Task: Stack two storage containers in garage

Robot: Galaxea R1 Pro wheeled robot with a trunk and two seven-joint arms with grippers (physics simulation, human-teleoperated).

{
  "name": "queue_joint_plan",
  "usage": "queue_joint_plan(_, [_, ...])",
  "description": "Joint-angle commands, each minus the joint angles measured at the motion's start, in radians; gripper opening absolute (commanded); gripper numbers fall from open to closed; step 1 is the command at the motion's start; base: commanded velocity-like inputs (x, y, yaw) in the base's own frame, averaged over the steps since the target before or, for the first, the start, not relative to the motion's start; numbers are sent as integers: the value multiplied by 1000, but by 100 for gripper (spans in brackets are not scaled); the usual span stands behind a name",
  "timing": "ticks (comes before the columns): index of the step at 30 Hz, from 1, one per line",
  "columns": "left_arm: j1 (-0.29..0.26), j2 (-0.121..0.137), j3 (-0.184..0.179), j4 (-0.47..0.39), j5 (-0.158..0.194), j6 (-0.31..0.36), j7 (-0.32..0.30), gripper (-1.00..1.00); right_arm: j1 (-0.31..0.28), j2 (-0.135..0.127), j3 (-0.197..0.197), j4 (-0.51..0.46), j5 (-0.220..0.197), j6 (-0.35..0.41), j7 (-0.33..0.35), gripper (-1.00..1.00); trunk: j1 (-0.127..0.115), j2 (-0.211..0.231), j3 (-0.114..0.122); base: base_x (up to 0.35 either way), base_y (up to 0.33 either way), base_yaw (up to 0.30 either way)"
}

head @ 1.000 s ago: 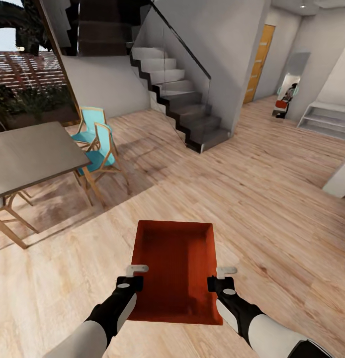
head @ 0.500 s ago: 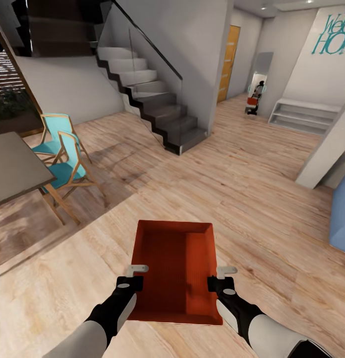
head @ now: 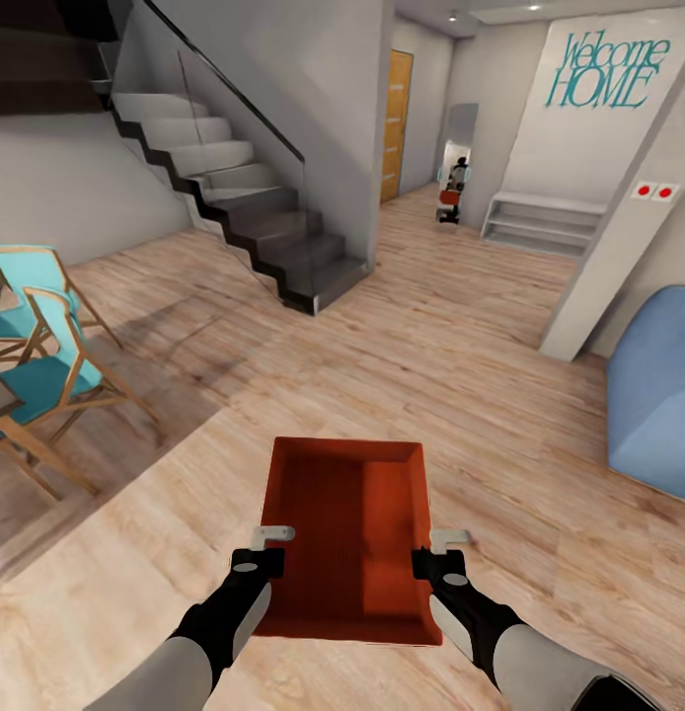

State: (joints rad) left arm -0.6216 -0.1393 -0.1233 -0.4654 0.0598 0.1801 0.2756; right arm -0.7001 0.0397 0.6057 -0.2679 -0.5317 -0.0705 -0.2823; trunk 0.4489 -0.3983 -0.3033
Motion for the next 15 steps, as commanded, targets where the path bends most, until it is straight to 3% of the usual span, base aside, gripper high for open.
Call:
queue_joint_plan(1, [0, 2, -15, 8, 25, 25, 13, -100, -2, -15, -14, 0, 9, -41, -18, -100, 1, -2, -2, 322, 0, -286])
queue_joint_plan(15, [0, 3, -15, 8, 25, 25, 13, -100, -2, -15, -14, 0, 9, -41, -18, -100, 1, -2, -2, 322, 0, -286])
